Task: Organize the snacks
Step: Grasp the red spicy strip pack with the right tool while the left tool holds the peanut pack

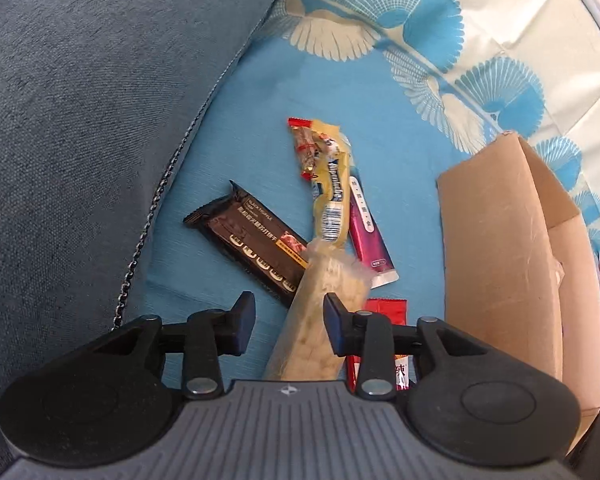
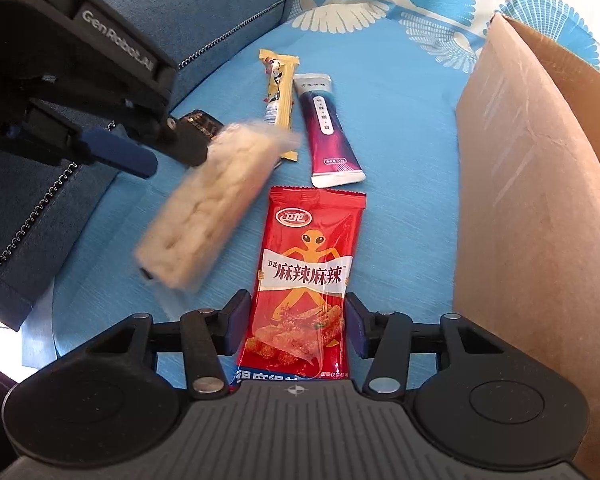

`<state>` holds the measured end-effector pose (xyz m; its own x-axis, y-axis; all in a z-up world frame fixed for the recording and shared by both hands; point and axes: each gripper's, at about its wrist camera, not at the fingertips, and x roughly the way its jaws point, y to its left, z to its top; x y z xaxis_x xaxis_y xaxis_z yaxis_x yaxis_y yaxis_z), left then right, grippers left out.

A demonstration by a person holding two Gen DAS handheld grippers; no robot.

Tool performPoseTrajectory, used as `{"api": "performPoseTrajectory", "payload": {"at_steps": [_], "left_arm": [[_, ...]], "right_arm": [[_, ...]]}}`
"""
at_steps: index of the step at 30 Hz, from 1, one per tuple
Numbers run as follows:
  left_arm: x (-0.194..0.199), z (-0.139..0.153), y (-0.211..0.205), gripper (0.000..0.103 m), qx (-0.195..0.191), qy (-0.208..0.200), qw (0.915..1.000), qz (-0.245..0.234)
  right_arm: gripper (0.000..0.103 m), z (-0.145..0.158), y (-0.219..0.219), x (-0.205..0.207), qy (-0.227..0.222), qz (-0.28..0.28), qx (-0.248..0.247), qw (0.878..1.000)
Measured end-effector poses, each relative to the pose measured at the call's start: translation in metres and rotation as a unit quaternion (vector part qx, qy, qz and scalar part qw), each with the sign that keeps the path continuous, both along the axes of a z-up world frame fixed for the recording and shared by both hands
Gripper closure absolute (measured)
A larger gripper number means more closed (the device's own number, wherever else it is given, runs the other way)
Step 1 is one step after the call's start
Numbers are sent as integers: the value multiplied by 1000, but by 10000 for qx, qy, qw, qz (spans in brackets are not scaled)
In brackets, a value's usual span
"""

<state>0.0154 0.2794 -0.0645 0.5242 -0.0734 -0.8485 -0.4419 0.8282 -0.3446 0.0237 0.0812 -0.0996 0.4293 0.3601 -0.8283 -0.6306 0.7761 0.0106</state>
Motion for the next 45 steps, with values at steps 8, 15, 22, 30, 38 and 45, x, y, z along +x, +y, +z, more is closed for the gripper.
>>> {"api": "performPoseTrajectory", "payload": {"at_steps": [8, 15, 22, 30, 38, 45], "left_arm": [[18, -7, -33, 41, 543, 285, 9952, -766], [25, -21, -46, 51, 954, 635, 9868, -1145], [21, -11, -39, 63, 968, 341, 9900, -963], [18, -11, -24, 63, 920, 481, 9926, -628], [23, -17, -25, 63, 894, 633, 9916, -694], [27, -24, -27, 63, 889, 684, 9911, -716]], "right_arm": [[50, -2, 3, 2, 18, -33, -28, 10000], [47, -3, 2, 3, 6, -54, -22, 10000], [45, -4, 0, 5, 16, -157, 49, 9999], [55, 0, 0, 1, -173, -125, 139, 9997], [54, -3, 2, 2, -105, -94, 49, 9999], [54, -5, 3, 2, -99, -116, 62, 9999]]}}
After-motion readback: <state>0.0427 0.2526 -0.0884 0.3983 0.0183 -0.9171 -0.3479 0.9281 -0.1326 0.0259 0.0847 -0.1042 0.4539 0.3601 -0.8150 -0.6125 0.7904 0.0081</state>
